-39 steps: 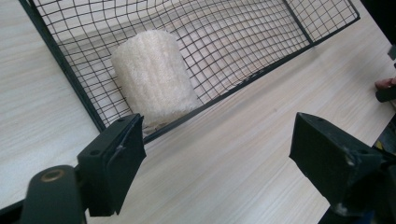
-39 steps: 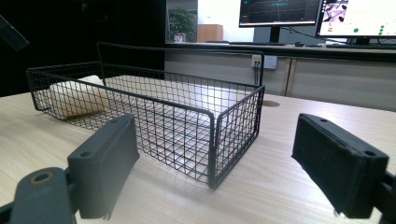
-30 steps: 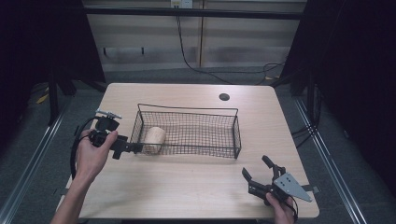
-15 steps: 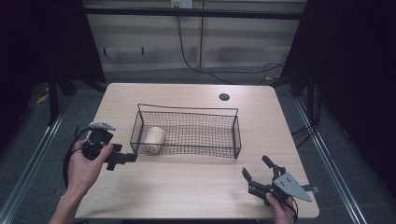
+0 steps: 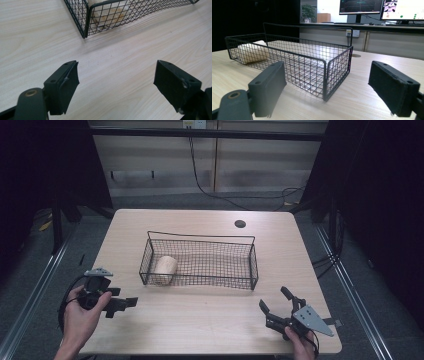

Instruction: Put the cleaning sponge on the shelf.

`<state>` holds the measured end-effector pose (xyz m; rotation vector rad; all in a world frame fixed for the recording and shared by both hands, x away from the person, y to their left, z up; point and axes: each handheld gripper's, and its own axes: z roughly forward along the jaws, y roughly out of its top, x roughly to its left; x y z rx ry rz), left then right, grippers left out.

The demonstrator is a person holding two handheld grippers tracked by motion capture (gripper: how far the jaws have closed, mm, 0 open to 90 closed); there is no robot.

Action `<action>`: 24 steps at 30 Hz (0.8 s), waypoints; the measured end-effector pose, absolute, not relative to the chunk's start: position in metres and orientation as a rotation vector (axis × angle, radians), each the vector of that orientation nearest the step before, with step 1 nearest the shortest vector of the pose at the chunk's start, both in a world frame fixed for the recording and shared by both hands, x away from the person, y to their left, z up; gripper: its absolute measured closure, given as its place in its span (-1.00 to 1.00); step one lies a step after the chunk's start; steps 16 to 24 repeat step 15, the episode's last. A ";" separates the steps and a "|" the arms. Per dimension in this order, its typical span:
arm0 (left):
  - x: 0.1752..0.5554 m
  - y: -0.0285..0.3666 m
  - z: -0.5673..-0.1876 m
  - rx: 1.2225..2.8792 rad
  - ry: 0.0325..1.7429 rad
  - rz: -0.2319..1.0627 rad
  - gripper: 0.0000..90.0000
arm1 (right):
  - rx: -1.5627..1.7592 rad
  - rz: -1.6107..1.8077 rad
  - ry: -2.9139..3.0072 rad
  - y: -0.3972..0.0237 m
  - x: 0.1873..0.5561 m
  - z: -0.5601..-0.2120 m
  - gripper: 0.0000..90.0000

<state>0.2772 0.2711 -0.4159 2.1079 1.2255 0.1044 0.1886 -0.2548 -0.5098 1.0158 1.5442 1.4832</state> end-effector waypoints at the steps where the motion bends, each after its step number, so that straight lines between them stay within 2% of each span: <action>1: 0.275 0.272 -0.417 2.112 1.220 0.114 -0.57 | 1.013 1.485 1.543 -0.255 0.189 -0.510 -0.70; 13: 0.258 0.268 -0.451 2.089 1.219 0.109 -0.62 | 1.010 1.492 1.538 -0.256 0.189 -0.510 -0.70; 24: 0.258 0.268 -0.453 2.098 1.206 0.096 -0.62 | 1.010 1.493 1.541 -0.256 0.189 -0.510 -0.70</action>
